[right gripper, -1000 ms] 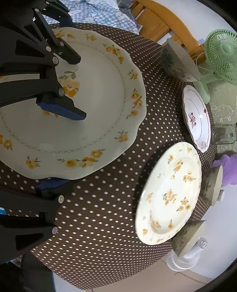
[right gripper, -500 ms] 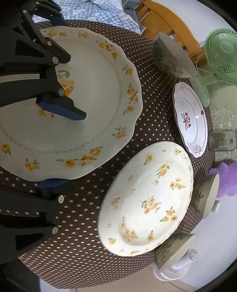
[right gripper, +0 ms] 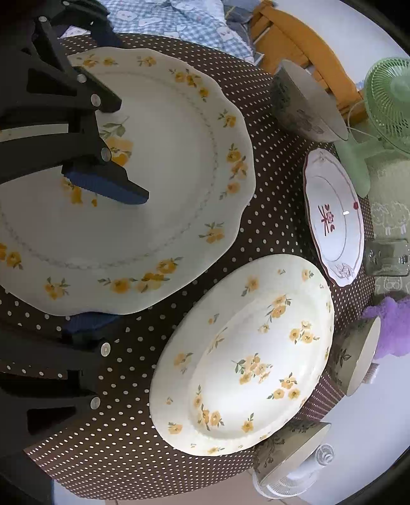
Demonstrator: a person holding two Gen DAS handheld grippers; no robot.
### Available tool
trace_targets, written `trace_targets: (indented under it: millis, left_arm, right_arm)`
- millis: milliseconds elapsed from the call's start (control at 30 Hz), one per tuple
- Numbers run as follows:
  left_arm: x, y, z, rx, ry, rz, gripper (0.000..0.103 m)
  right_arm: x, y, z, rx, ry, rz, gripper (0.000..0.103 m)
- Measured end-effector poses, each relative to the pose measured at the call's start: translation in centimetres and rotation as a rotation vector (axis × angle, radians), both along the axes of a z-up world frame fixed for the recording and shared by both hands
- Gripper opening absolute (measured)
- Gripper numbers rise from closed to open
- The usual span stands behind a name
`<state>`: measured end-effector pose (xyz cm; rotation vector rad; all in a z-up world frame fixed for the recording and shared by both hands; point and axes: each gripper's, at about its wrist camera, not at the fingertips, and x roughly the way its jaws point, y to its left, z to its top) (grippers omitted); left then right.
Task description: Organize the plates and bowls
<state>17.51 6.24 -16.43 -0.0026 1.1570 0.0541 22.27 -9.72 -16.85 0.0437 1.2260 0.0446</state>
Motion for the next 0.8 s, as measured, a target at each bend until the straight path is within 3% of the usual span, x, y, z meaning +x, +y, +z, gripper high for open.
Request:
trace_targets:
  millis: [133, 267, 333, 433, 800]
  left_arm:
    - [-0.4, -0.2, 0.9, -0.001, -0.027, -0.043, 0.093]
    - [-0.5, -0.1, 1.9, -0.017, -0.049, -0.070, 0.094]
    - [-0.7, -0.1, 2.7, -0.022, -0.065, -0.087, 0.094]
    - [-0.7, -0.3, 3.9, -0.039, -0.086, -0.119, 0.095]
    - [-1.0, -2.7, 7.7, -0.067, -0.163, -0.229, 0.096]
  right_arm:
    - [-1.1, -0.1, 0.9, 0.011, -0.008, -0.016, 0.067]
    - [-2.2, -0.1, 2.6, 0.008, -0.044, -0.039, 0.068]
    - [-2.6, 0.0, 3.7, 0.002, -0.069, -0.046, 0.077]
    - [-3.4, 0.2, 5.6, -0.016, -0.118, -0.066, 0.083]
    - [-5.1, -2.2, 10.3, -0.032, -0.209, -0.175, 0.084]
